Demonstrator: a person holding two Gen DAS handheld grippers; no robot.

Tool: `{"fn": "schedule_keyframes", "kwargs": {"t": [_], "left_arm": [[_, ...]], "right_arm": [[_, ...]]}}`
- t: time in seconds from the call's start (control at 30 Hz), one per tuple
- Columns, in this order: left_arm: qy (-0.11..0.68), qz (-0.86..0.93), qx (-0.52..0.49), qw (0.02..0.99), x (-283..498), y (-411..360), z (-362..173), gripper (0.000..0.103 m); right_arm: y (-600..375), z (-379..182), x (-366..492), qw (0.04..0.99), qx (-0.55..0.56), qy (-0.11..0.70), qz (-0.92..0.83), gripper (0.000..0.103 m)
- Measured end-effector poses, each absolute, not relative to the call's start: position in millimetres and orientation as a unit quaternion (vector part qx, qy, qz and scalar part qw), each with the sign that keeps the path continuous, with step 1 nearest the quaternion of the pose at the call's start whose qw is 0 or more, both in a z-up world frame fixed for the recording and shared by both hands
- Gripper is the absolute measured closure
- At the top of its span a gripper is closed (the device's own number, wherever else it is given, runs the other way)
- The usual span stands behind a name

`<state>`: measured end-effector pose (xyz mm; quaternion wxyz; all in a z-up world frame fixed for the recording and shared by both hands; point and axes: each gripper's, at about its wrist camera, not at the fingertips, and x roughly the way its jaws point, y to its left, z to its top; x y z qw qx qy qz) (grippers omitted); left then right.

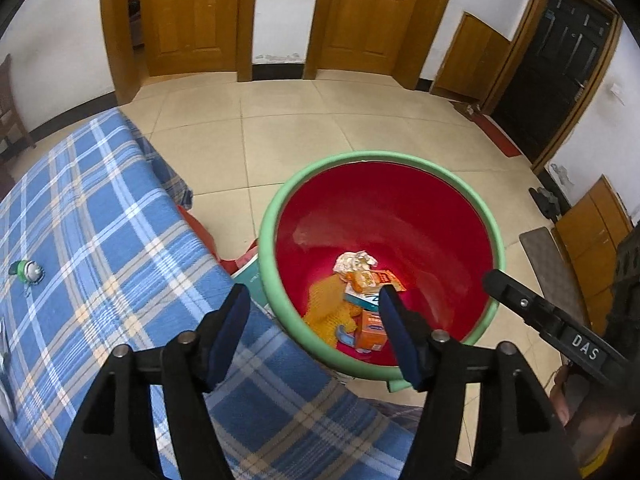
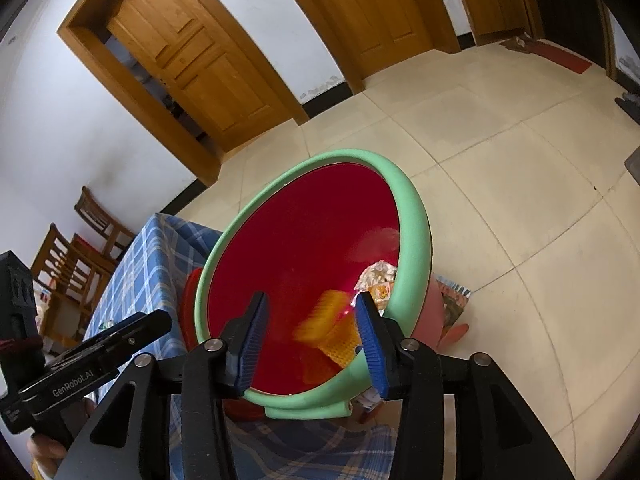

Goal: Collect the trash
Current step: 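Open the right gripper to drop the packet while the left opens to drop the mesh, then move both grippers back over the table toward the green toy and white sock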

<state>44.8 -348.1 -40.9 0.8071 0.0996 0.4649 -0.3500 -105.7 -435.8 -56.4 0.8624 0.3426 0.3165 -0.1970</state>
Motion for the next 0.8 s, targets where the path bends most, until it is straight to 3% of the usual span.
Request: {"fn": "schedule_keyframes", "kwargs": {"t": [0.27, 0.5, 0.6, 0.8], "left_arm": [[0.464, -0.325, 0.085, 0.82, 47, -329, -38, 0.034], [0.461, -0.286, 0.062, 0.838, 52, -293, -33, 0.03], [0.461, -0.269, 0.049, 0.844, 56, -275, -32, 0.03], [0.46, -0.234, 0.025, 0.856, 62, -241, -29, 0.03]], "right_arm": [[-432, -54, -106, 0.863, 0.343, 0.316, -0.194, 0.039], [-422, -51, -98, 0.864, 0.339, 0.321, -0.188, 0.038], [-417, -49, -95, 0.866, 0.337, 0.321, -0.182, 0.029], [-404, -43, -88, 0.872, 0.325, 0.323, -0.172, 0.028]]}}
